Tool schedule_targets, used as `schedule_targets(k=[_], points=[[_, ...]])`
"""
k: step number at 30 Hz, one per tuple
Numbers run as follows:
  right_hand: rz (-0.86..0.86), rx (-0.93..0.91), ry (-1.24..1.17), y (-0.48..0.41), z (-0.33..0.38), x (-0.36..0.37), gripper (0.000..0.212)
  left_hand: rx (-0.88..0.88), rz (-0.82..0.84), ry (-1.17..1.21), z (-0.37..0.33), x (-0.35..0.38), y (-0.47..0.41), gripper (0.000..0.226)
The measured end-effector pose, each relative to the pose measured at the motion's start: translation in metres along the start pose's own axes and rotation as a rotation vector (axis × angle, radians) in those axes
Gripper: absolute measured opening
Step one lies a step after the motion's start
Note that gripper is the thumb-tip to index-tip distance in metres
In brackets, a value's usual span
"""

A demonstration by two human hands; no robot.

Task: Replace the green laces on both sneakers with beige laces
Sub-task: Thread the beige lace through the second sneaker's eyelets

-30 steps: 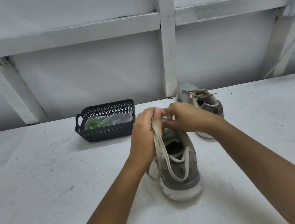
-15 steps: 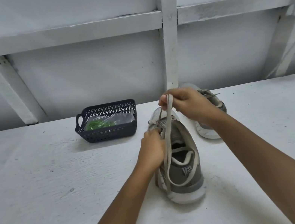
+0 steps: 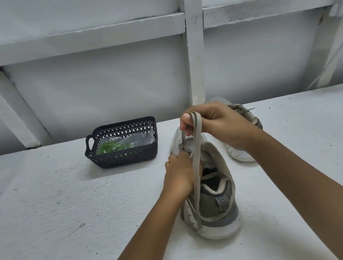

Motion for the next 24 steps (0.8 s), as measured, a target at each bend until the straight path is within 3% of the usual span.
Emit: schedule_targets(k=[6, 11, 15, 24], points=[[-0.074, 0.116, 0.011, 0.0, -0.006, -0.005, 0.024, 0.038, 0.052, 0.174, 0.0, -0.011, 0.001, 0.04], [-0.099, 0.262, 0.266, 0.013, -0.018, -0.003, 0.026, -0.008, 0.026, 0.421, -0.005, -0.038, -0.013, 0.044], [-0.04, 0.326, 0.372, 0.027, -0.017, 0.005, 0.025, 0.13, -0.026, 0.166, -0.006, -0.042, -0.035, 0.022], [-0.159, 0.143, 0.697, 0.044, -0.022, 0.022, 0.02, 0.27, -0.071, -0.138, -0.014, -0.03, -0.053, 0.02]])
Point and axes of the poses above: each hand's wrist, its own y-axis away from the middle knuckle, its own x-axis out of the palm, z = x × y, the point moved 1 cm from there along -y, towards the middle knuckle, and after that the axes turned 14 degrees about y, right-handed, at the moved point
